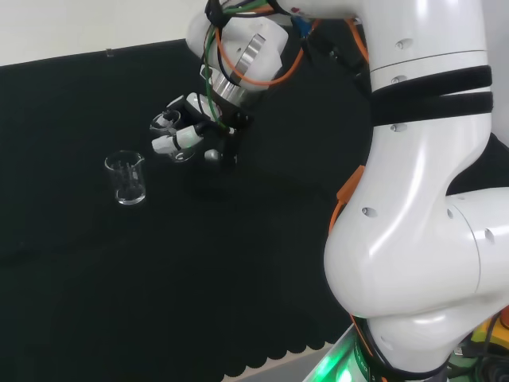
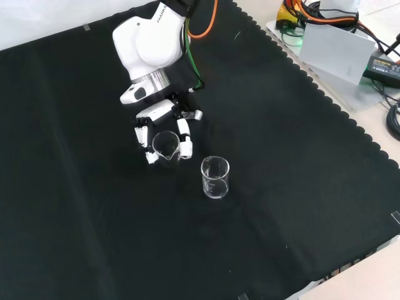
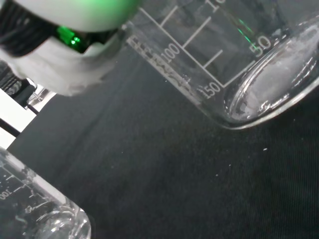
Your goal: Place the beaker back on the table.
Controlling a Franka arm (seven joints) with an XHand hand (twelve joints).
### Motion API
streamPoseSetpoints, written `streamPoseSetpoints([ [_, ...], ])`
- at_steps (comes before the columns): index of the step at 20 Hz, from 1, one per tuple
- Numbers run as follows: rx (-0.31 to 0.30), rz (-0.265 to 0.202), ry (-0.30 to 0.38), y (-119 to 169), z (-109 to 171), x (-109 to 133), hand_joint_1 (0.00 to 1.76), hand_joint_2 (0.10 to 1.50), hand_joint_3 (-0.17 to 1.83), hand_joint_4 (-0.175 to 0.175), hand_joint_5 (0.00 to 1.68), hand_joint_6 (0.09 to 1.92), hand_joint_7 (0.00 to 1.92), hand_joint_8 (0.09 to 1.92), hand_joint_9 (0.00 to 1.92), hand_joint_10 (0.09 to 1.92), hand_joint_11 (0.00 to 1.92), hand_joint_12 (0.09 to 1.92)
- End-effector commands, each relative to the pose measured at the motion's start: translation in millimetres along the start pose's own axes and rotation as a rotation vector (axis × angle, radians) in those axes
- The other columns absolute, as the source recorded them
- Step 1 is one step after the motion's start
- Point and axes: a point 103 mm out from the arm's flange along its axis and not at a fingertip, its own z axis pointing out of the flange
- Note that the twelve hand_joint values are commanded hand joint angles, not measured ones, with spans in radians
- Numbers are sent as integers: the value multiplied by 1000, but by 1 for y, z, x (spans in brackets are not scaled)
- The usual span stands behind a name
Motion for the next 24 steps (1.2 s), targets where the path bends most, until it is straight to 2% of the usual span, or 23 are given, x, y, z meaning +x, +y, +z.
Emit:
streamPoseSetpoints([
  [1, 4, 0, 1, -1, 1, -3, 1152, 671, 592, 114, 1336, 533, 1769, 87, 1645, 87, 1327, 733],
  [2, 6, 4, 0, -1, 2, -4, 1152, 671, 591, 113, 1336, 531, 1767, 87, 1644, 87, 1326, 735],
  [4, 7, 12, -1, -3, 3, -7, 1156, 690, 558, 82, 1334, 521, 1745, 87, 1635, 87, 1317, 749],
  [7, 15, 20, 7, -5, 4, -12, 1151, 762, 440, 59, 1302, 537, 1685, 87, 1604, 87, 1278, 782],
  [9, 24, 19, 8, -6, 4, -14, 1138, 840, 319, 61, 1250, 597, 1630, 87, 1570, 87, 1226, 816],
  [10, 37, 13, 18, -7, 5, -16, 1128, 877, 256, 79, 1228, 620, 1593, 87, 1539, 87, 1161, 852],
  [11, 42, 9, 25, -8, 5, -17, 1128, 854, 213, 53, 1142, 642, 1554, 87, 1505, 87, 1089, 895],
  [13, 56, 1, 36, -9, 5, -18, 1120, 746, 290, 2, 947, 742, 1458, 87, 1418, 87, 938, 976],
  [14, 65, -5, 35, -10, 5, -18, 1088, 682, 347, -18, 764, 757, 1322, 87, 1292, 87, 739, 1069],
  [16, 72, -10, 33, -11, 4, -17, 1023, 595, 419, -45, 487, 721, 1073, 87, 1058, 87, 386, 1232],
  [18, 76, -19, 22, -12, 2, -14, 984, 555, 455, -56, 350, 612, 844, 87, 855, 87, 129, 1285],
  [20, 83, -23, 1, -13, 0, -12, 961, 536, 462, -63, 303, 453, 687, 87, 712, 87, 31, 1210],
  [24, 81, -14, -12, -18, -10, -10, 934, 533, 446, -67, 305, 303, 609, 87, 646, 87, 0, 1130],
])
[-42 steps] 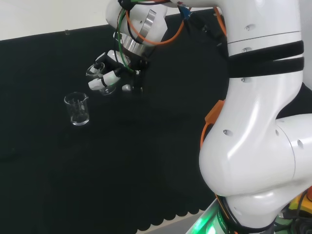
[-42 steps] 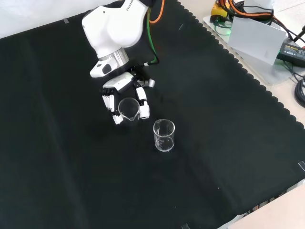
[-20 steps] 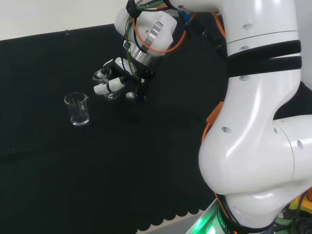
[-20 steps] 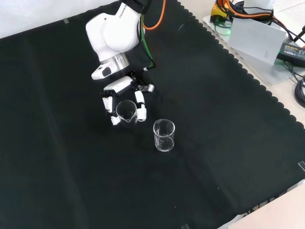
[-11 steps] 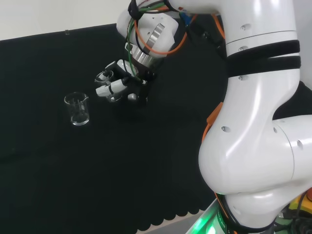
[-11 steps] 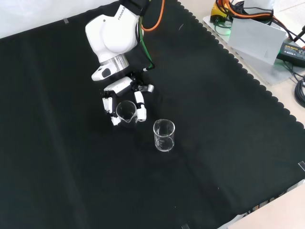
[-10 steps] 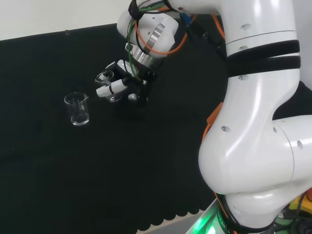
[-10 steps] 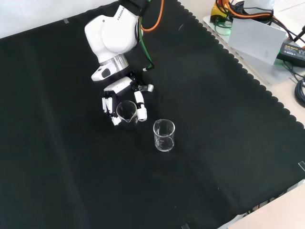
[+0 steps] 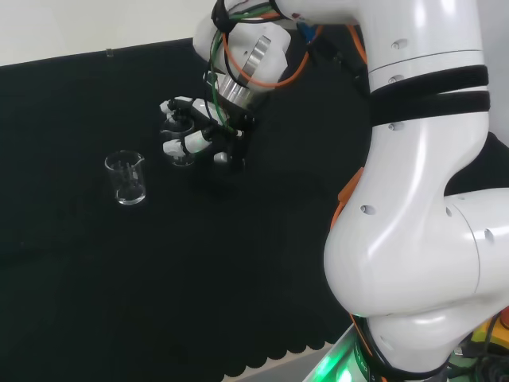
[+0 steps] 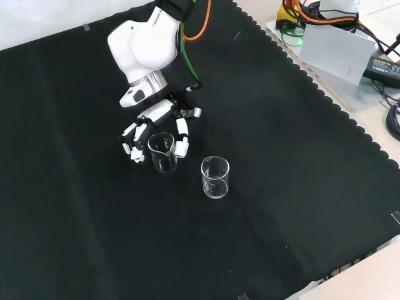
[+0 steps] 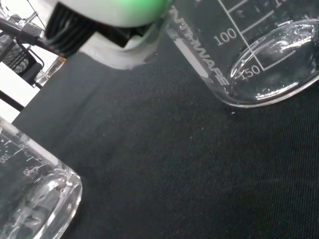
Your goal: Place the beaker back on the table.
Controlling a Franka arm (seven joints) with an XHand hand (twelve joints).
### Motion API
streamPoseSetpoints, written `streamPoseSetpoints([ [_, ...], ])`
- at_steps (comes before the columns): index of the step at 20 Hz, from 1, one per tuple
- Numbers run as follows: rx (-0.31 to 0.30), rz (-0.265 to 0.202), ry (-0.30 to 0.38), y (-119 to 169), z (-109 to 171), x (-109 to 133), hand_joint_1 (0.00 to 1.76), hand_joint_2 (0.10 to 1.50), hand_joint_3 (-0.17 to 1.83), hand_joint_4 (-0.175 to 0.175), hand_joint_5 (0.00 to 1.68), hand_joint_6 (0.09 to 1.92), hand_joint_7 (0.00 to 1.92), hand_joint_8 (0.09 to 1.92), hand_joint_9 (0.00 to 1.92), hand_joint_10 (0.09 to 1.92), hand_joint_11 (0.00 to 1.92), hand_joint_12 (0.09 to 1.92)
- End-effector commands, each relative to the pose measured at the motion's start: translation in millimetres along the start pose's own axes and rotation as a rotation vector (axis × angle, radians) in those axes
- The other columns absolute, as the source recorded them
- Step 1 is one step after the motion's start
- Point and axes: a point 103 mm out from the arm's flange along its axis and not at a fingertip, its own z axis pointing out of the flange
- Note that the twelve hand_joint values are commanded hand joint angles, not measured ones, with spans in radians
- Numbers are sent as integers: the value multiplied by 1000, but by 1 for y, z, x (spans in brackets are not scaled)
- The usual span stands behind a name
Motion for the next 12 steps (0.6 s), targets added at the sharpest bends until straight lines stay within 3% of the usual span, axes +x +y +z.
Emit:
streamPoseSetpoints([
  [1, 0, 9, -30, -10, -14, 4, 929, 534, 443, -67, 307, 288, 604, 87, 644, 87, 0, 1126],
  [12, -68, 29, -89, -43, -69, 29, 905, 543, 436, -70, 329, 260, 600, 87, 650, 87, 0, 1116],
])
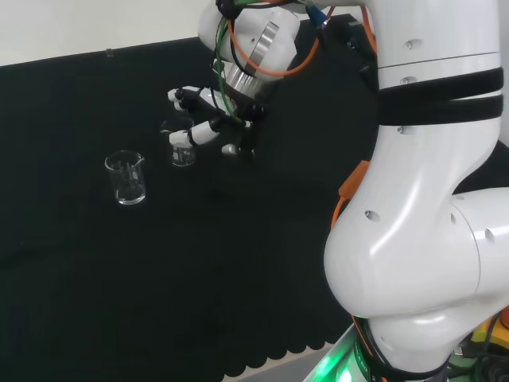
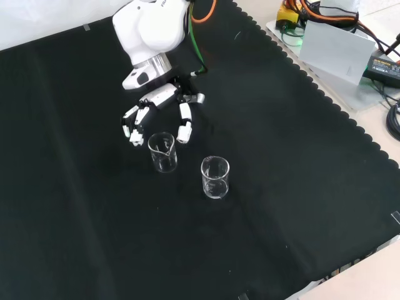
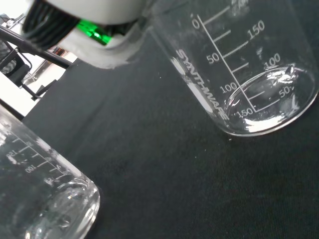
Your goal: Place the beaker back on the table.
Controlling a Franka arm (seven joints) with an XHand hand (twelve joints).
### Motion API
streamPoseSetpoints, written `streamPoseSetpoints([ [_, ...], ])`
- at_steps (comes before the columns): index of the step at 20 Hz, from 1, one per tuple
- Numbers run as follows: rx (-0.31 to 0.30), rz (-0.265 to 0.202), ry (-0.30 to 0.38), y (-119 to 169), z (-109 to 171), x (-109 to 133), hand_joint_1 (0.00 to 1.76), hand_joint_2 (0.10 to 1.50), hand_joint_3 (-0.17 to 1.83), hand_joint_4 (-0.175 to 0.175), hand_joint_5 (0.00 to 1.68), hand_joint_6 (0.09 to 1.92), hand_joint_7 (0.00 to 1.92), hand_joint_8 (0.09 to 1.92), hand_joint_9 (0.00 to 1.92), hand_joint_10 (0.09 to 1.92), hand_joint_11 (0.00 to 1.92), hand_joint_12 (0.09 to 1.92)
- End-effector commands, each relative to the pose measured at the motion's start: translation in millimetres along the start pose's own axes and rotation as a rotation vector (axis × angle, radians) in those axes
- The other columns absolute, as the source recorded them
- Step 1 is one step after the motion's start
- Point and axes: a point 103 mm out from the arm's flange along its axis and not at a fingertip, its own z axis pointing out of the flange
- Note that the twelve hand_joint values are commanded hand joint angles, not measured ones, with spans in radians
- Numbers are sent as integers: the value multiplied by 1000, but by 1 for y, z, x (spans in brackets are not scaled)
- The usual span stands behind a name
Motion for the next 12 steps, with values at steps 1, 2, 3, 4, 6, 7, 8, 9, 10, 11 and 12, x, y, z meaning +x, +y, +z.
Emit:
streamPoseSetpoints([
  [1, -48, 13, -43, -23, -39, 15, 904, 543, 436, -70, 331, 259, 601, 87, 651, 87, 0, 1116],
  [2, -55, 17, -49, -27, -44, 17, 903, 545, 436, -70, 334, 259, 601, 87, 651, 87, 0, 1116],
  [3, -58, 19, -52, -30, -47, 18, 902, 545, 436, -70, 337, 258, 601, 87, 652, 87, 0, 1116],
  [4, -61, 21, -54, -31, -49, 19, 902, 546, 436, -70, 339, 258, 602, 87, 652, 87, 0, 1117],
  [6, -63, 26, -59, -35, -53, 18, 900, 548, 436, -70, 343, 256, 602, 87, 653, 87, 0, 1118],
  [7, -60, 29, -73, -35, -53, 19, 899, 549, 436, -70, 344, 255, 602, 87, 655, 87, 0, 1118],
  [8, -71, 33, -87, -35, -53, 19, 898, 551, 436, -70, 346, 254, 602, 87, 656, 87, 0, 1119],
  [9, -75, 39, -96, -34, -52, 18, 898, 553, 437, -70, 347, 253, 602, 87, 658, 87, 0, 1120],
  [10, -82, 42, -97, -34, -52, 18, 898, 554, 437, -70, 348, 252, 602, 87, 659, 87, 0, 1121],
  [11, -86, 46, -96, -34, -52, 18, 898, 555, 437, -70, 348, 251, 602, 87, 660, 87, 0, 1121],
  [12, -88, 44, -93, -52, -62, 21, 898, 556, 437, -70, 349, 250, 602, 87, 661, 87, 0, 1121],
])
